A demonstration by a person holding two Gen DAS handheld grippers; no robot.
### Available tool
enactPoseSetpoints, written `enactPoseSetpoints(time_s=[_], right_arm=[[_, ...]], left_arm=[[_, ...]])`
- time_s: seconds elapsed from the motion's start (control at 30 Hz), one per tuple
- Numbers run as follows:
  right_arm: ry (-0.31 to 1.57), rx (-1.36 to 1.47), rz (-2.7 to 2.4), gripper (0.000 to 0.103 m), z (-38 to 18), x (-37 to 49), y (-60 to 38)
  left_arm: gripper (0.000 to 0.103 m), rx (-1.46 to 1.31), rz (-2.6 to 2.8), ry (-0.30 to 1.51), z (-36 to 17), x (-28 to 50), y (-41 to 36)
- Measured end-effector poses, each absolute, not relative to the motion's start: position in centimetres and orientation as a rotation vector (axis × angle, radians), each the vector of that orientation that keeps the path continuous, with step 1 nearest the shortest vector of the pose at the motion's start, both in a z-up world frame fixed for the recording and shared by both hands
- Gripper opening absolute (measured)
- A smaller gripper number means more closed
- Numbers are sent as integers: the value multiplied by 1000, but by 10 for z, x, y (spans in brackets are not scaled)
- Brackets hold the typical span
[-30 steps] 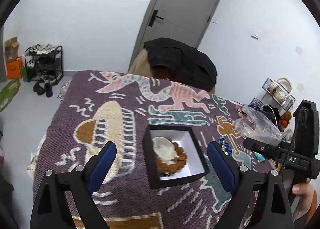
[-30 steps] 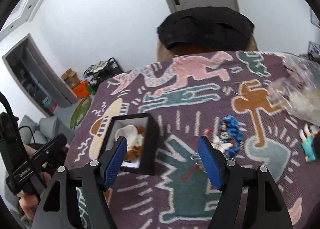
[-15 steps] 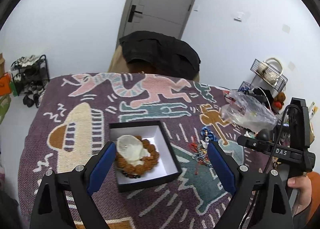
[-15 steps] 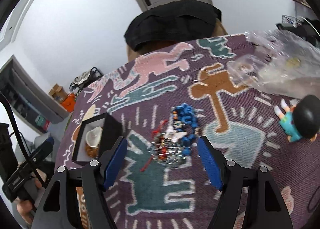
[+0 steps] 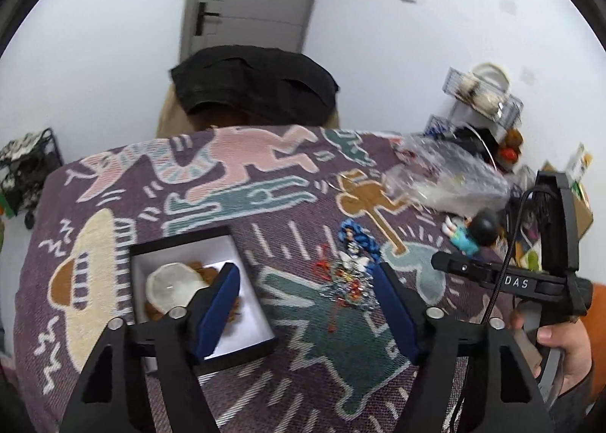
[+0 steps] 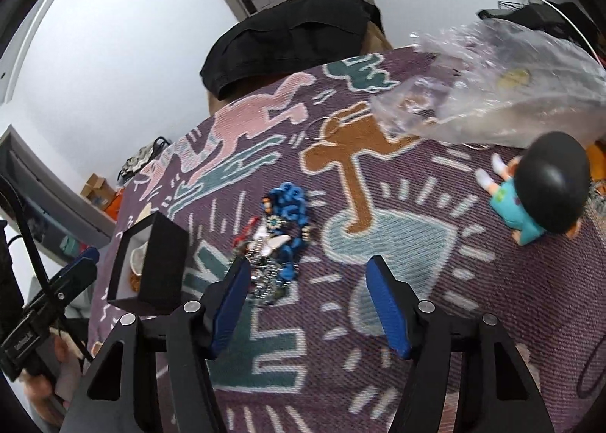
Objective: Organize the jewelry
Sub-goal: 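Move the left tool to the tangled jewelry pile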
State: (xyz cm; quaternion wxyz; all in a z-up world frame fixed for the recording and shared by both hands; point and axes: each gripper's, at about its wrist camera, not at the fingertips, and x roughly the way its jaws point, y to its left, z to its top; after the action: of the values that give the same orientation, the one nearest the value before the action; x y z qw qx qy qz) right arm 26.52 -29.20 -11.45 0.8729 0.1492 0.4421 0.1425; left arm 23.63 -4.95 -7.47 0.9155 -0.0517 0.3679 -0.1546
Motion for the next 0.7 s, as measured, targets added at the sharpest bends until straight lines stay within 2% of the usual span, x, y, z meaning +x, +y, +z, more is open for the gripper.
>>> enactPoseSetpoints(time_s=[0.07,0.5,0.63,0.7], right_arm=[[924,319,288,60,-118,263,-300],[936,358,238,57,-137,249,-336],[941,372,232,57,-141,250,-343],[945,378,232,57,-143,251,-345]], left_arm=[[62,-82,-346,779,-79,241,-62],[50,69,-460,894,-117,272,-129],[40,125,-459,925,-130,282,-143],[39,140,-453,939,-134,288,-147]])
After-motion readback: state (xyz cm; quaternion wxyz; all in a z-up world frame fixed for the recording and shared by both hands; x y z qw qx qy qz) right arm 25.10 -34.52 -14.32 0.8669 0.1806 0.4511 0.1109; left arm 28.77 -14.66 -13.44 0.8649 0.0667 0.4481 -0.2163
